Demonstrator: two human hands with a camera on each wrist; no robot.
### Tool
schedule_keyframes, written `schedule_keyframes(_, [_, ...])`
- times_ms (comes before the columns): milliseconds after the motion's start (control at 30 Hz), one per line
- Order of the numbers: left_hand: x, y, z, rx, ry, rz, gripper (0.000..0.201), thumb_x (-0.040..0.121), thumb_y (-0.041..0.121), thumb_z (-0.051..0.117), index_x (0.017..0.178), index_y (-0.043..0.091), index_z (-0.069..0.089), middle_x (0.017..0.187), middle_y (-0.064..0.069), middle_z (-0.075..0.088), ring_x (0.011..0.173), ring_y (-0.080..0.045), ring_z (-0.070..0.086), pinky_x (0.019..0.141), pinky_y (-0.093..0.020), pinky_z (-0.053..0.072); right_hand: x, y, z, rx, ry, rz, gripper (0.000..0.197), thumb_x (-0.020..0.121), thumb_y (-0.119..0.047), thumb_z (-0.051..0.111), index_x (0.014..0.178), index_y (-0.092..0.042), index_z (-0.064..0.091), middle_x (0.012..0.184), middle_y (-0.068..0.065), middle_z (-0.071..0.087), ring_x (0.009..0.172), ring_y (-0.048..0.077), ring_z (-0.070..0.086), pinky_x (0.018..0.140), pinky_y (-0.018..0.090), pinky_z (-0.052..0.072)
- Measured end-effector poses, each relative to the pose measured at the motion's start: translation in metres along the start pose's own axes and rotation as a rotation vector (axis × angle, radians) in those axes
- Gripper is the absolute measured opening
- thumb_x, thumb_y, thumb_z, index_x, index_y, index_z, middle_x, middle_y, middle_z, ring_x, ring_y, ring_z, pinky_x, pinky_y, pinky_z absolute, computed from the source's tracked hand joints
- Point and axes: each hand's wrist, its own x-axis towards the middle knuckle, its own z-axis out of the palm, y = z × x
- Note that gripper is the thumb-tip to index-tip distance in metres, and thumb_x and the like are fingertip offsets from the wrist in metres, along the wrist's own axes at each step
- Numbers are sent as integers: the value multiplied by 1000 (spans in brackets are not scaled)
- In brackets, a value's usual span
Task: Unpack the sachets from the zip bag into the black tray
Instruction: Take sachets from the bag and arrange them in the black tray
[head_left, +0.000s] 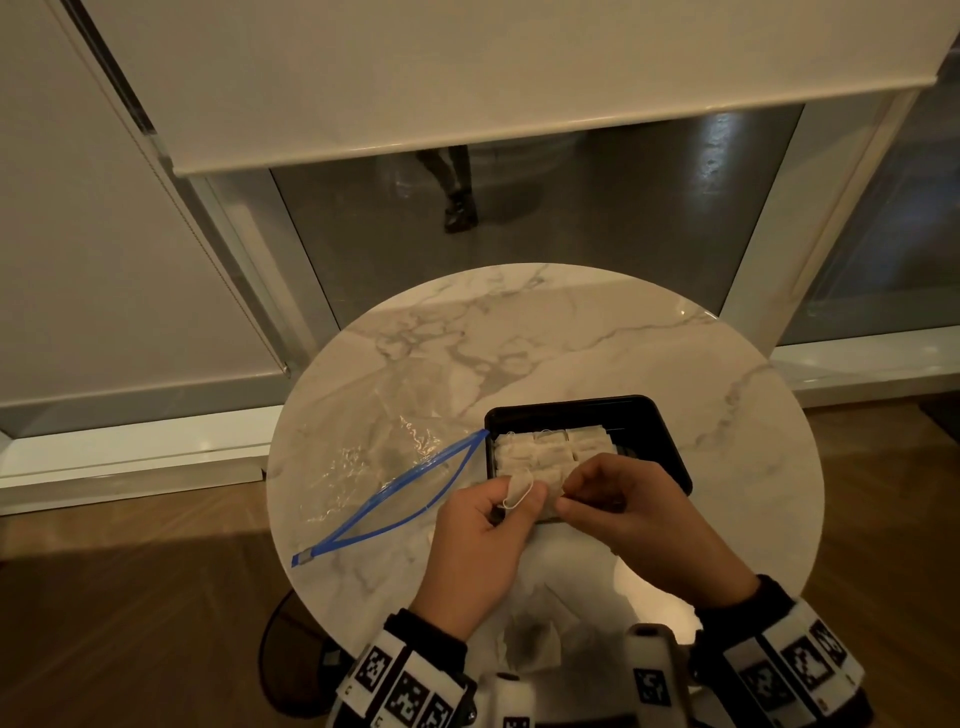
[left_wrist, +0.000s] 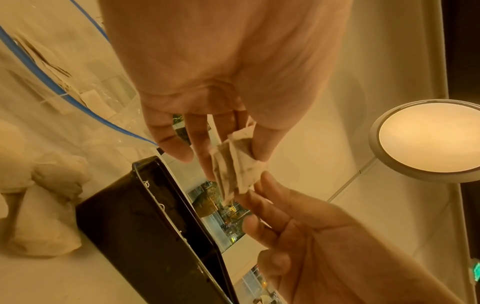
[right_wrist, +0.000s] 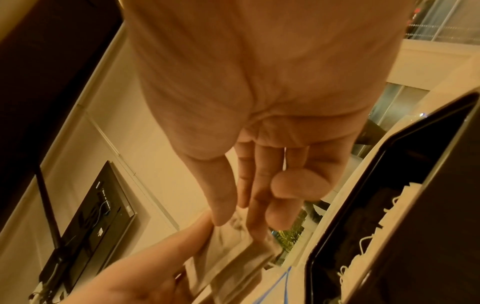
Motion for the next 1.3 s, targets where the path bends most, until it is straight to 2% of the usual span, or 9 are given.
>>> schedule_keyframes(233, [1,-1,-1,-11,-16,-33,39,96,48,57,99,14,75,85,-16,71,81,-38,65,74,-55,56,3,-2,8,117,11,20,9,85,-13,75,91,-18,70,77,-11,72,67,2,66,56,11,48])
schedule_keyframes(367, [0,5,-5,-107,31,-67,35,94,46,50,106,26,75,98,7,76,95,-7,69,82,-23,56,6,5,-2,86,72,24,3,88,-15,72,89,-17,71,76,-5,71,65,3,63,55,13,46])
schedule_keyframes(467, [4,-6,-9,-1,156,-76,23,96,38,59,115,31,71,106,11,72,101,1,64,90,-20,54,14,18,-19,7,234,61,4,90,-20,71,87,-19,72,74,-4,71,61,1,62,57,16,46])
schedule_keyframes(567, [7,-18,-8,102,213,-108,32,95,29,66,127,29,62,120,19,61,104,16,53,87,-4,46,23,33,-37,-86,359,145,5,90,-24,70,89,-23,74,80,-4,73,75,7,68,67,28,55])
schedule_keyframes(733, [8,-40,-5,214,164,-120,44,93,25,68,134,33,54,129,18,57,120,-1,56,106,-36,49,35,45,-48,-282,410,239,8,90,-19,67,85,-21,72,78,-3,70,76,12,66,63,25,50])
schedule_keyframes(867, [7,-43,-3,262,127,-100,47,93,25,68,135,36,50,129,20,53,121,1,53,107,-31,48,45,52,-48,-411,386,283,7,88,-15,68,82,-15,71,79,3,69,78,20,64,72,34,54])
schedule_keyframes(1000, [8,-44,-5,289,117,-96,47,93,26,68,134,39,48,127,23,50,120,4,51,104,-20,44,53,57,-47,-491,337,311,7,87,-14,68,80,-14,70,79,5,68,74,19,63,68,31,52])
schedule_keyframes(1133, [8,-43,-4,322,99,-88,48,94,26,67,137,35,48,126,24,48,112,11,47,89,-2,36,62,56,-43,-559,274,335,7,87,-13,68,80,-12,71,79,5,67,73,18,60,69,28,49])
schedule_keyframes(1300, [8,-43,-5,337,102,-84,48,94,25,68,136,34,48,123,25,48,114,7,48,95,-4,37,71,58,-38,-615,196,385,10,85,-11,66,78,-13,72,83,7,69,72,19,58,67,25,45])
